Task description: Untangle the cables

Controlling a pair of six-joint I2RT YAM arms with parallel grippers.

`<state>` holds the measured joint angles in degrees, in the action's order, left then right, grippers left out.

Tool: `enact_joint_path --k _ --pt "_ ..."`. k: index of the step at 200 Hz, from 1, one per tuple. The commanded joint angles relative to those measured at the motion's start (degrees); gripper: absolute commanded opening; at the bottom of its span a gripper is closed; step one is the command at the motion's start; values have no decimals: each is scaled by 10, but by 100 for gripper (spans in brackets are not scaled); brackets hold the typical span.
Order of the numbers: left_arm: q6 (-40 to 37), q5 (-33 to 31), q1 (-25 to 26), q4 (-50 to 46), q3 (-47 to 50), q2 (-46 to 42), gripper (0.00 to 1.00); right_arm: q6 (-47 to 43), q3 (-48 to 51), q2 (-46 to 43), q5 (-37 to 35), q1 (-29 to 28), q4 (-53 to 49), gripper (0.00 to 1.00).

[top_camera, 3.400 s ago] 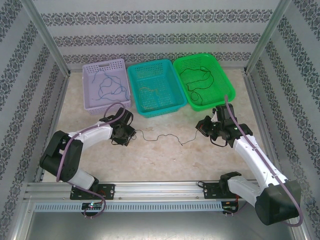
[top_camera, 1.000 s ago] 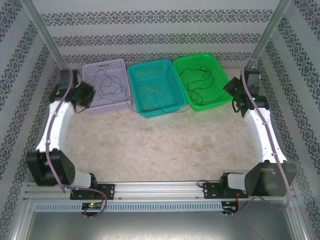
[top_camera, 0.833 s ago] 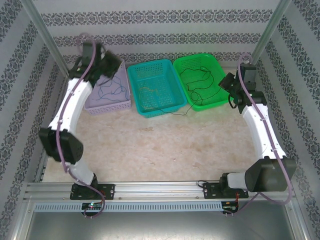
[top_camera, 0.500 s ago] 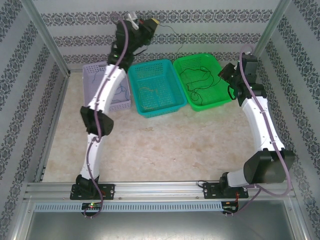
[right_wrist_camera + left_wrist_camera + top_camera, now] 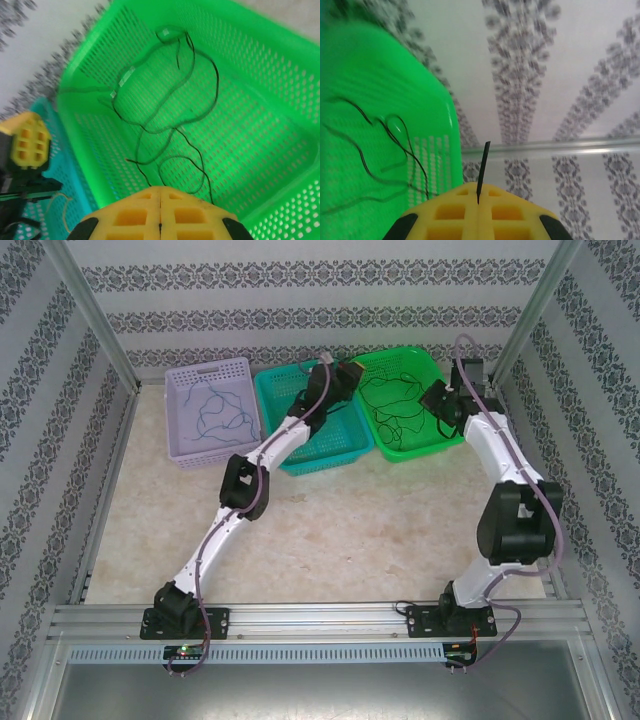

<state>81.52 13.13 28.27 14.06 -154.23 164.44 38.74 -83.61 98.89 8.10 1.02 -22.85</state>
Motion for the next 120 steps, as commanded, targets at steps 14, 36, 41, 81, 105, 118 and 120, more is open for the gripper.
enact_joint_path --k 14,36,41,81,105,118,120 --pt "-2 14 26 65 -15 -22 0 -4 -84 63 36 6 -95 20" --pt "0 18 36 57 -14 -18 21 -10 -116 71 26 6 -136 40" --pt "0 21 37 56 -14 -19 27 -11 -118 67 22 5 -139 43" --pt "-9 45 38 24 -14 -31 72 -22 -109 22 -9 5 -157 52" --pt "-25 55 38 -14 -14 -56 83 -24 -96 -9 -24 6 -159 53" --pt "-43 57 37 -68 -12 -79 87 -27 -87 -28 -34 6 -161 54" --pt "-48 57 37 -74 -10 -83 88 -28 -86 -31 -36 6 -161 54"
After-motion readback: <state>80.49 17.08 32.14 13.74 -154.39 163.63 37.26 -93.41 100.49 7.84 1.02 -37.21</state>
